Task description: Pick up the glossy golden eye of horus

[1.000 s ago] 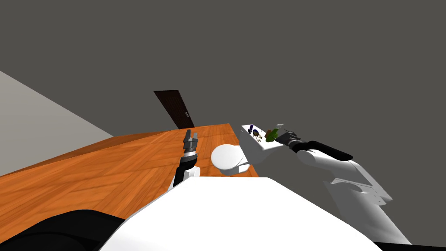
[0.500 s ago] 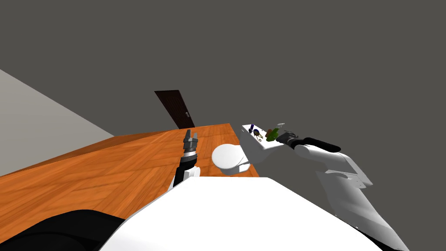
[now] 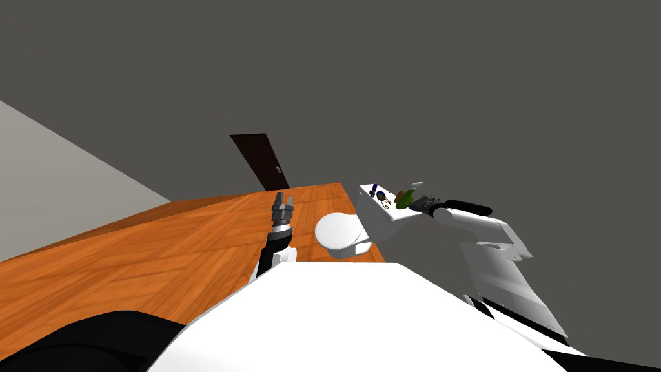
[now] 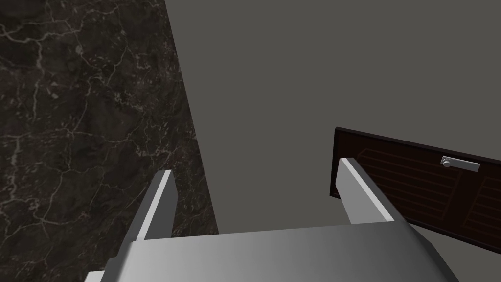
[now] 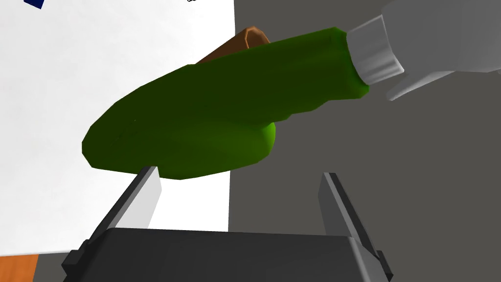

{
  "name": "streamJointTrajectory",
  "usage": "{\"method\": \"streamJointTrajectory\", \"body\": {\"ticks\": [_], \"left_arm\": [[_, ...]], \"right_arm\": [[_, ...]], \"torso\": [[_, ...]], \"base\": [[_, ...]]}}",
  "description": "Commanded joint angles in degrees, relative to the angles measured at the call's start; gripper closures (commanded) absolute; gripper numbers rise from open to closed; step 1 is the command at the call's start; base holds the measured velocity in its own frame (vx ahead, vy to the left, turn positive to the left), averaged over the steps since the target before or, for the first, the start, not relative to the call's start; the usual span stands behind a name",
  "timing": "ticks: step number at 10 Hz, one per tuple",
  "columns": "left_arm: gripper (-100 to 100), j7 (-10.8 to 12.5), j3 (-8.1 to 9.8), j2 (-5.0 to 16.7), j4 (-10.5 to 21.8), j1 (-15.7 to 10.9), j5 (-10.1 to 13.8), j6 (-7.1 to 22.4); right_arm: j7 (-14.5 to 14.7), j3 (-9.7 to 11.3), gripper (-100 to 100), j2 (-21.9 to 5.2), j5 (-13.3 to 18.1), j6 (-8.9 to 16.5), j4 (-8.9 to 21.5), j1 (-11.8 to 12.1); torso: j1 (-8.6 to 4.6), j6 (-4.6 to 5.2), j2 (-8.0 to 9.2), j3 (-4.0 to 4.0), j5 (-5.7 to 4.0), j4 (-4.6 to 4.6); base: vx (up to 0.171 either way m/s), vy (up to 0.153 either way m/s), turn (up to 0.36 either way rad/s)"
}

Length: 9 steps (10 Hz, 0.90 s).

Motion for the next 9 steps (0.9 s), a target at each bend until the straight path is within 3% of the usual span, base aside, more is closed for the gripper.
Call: {"method": "streamJointTrajectory", "body": {"ticks": [1, 2, 3, 5, 6, 7, 8, 9], "left_arm": [[0, 0.0, 0.0, 0.0, 0.0, 0.0, 0.0, 0.0], [0, 0.0, 0.0, 0.0, 0.0, 0.0, 0.0, 0.0], [0, 0.0, 0.0, 0.0, 0.0, 0.0, 0.0, 0.0], [0, 0.0, 0.0, 0.0, 0.0, 0.0, 0.0, 0.0], [0, 0.0, 0.0, 0.0, 0.0, 0.0, 0.0, 0.0], [0, 0.0, 0.0, 0.0, 0.0, 0.0, 0.0, 0.0], [0, 0.0, 0.0, 0.0, 0.0, 0.0, 0.0, 0.0], [0, 0.0, 0.0, 0.0, 0.0, 0.0, 0.0, 0.0]], "right_arm": [[-0.7, -0.4, -100, -0.8, 1.2, 2.9, 2.9, -2.9], [-0.7, -0.4, -100, -0.8, 1.2, 2.9, 4.5, -3.6], [-1.4, -0.7, -100, -1.4, 2.4, 5.4, 6.3, -5.9], [-1.4, -0.7, -100, -1.4, 2.4, 5.5, 8.4, -6.7], [-2.1, -0.9, -100, -2.1, 3.6, 8.1, 10.6, -9.2], [-2.1, -0.9, -100, -2.1, 3.6, 8.1, 12.1, -9.8], [-2.8, -1.1, -100, -2.7, 4.9, 10.4, 13.9, -12.0], [-2.8, -1.1, -100, -2.7, 4.9, 10.7, 15.4, -13.0]], "torso": [[0.0, 0.0, 0.0, 0.0, 0.0, 0.0], [0.02, -0.01, 0.01, 0.0, 0.01, 0.0], [0.01, 0.0, 0.01, 0.0, 0.0, 0.0], [0.03, 0.0, 0.03, 0.02, 0.0, 0.01], [-0.05, 0.01, -0.01, 0.0, -0.01, 0.0], [-0.05, 0.0, -0.01, 0.0, -0.01, 0.0], [-0.03, 0.0, -0.01, -0.01, -0.01, 0.0], [0.03, 0.0, 0.01, 0.01, 0.01, 0.0]], "base": [[-0.022, 0.032, 0.002], [-0.019, 0.029, 0.002], [-0.029, 0.041, 0.004], [-0.015, 0.02, -0.001], [-0.015, 0.013, 0.002], [-0.014, 0.019, 0.002], [-0.022, 0.037, 0.002], [-0.021, 0.035, -0.001]]}}
